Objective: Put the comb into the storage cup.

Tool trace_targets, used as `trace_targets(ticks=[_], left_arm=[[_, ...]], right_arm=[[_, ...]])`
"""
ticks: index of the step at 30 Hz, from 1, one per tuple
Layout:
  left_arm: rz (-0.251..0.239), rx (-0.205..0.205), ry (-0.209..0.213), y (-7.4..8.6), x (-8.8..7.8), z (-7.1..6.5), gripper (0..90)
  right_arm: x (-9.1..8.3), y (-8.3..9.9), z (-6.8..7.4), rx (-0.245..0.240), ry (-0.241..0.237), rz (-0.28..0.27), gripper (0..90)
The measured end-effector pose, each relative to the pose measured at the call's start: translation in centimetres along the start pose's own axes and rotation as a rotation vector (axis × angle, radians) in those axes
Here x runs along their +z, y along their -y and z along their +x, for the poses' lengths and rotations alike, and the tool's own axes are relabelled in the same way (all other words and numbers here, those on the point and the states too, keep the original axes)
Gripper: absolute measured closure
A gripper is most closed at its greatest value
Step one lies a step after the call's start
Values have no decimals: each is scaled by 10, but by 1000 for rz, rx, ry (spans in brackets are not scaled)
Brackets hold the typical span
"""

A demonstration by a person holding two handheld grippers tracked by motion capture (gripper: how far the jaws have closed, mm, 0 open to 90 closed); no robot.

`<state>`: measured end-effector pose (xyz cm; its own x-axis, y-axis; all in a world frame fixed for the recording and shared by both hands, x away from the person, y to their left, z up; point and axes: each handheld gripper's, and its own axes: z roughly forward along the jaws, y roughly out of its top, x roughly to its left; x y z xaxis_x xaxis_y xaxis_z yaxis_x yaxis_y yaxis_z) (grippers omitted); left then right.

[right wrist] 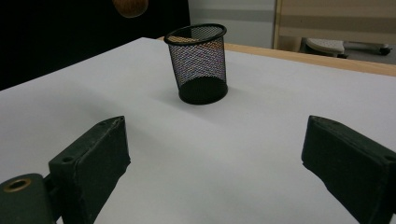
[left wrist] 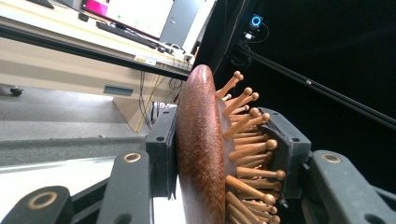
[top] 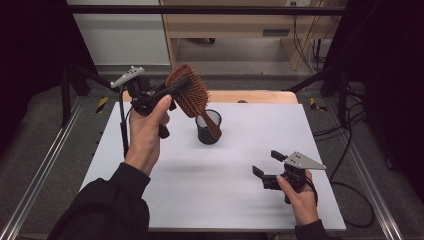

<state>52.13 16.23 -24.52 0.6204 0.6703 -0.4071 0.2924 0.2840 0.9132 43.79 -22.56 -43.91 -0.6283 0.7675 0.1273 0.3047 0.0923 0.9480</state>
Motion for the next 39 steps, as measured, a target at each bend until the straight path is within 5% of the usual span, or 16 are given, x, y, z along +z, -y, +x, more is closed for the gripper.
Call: trace_targets(ticks=[11, 25, 35, 39], left_arm=[[11, 0, -8, -3, 5, 0, 520], [-24, -21, -33, -9, 4, 15, 520], [-14, 44, -50, -18, 15, 10, 520], [-41, 38, -43, -19, 19, 11, 520]], right_arm=[[-3, 0, -2, 23, 21, -14, 75], [-1, 0, 1, 5, 11, -9, 74], [-1, 0, -2, -1, 1, -8, 74], [-2, 0, 0, -1, -3, -11, 74]])
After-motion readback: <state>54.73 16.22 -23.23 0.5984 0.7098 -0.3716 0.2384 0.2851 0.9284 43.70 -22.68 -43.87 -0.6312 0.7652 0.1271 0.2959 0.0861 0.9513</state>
